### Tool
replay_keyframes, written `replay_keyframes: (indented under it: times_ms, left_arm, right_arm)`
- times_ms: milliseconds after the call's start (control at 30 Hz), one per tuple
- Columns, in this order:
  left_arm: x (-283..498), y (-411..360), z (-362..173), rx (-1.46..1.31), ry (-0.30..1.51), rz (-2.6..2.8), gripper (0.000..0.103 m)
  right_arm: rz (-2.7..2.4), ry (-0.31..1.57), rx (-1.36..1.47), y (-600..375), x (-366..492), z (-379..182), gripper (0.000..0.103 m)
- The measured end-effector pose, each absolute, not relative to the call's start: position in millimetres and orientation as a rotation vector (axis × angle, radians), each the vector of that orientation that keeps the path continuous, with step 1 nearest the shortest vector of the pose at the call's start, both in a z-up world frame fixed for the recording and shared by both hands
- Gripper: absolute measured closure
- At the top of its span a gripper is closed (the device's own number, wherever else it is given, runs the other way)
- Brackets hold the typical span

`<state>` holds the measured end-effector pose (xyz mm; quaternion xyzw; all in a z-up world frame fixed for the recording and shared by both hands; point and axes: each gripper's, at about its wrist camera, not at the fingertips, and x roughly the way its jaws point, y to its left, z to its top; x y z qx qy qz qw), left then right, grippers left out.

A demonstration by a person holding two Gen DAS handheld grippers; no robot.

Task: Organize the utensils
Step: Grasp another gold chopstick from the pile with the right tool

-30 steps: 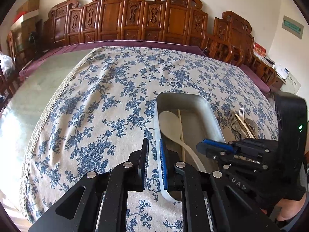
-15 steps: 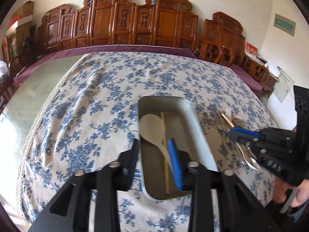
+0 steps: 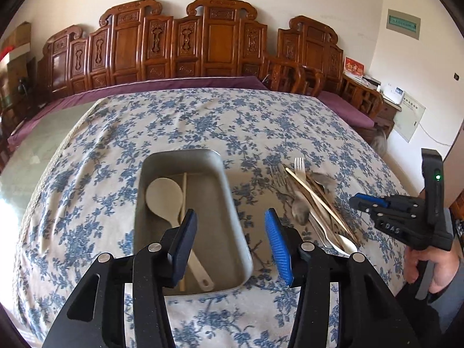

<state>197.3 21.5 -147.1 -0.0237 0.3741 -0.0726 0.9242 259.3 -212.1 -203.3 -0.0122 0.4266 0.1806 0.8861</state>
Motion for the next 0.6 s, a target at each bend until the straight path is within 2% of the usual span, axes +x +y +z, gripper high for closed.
replay_keyframes:
  times_ms: [433, 600]
  left_arm:
    - [198, 0, -166, -0.001, 0.799, -0.166, 0.056]
    - [198, -3, -169, 0.003, 0.806, -0.173, 0.056]
  right_arm:
    - [0.459, 0.981, -0.012, -178, 255, -236, 0.085]
    - [0.45, 0.995, 0.024, -184, 259, -241, 0.094]
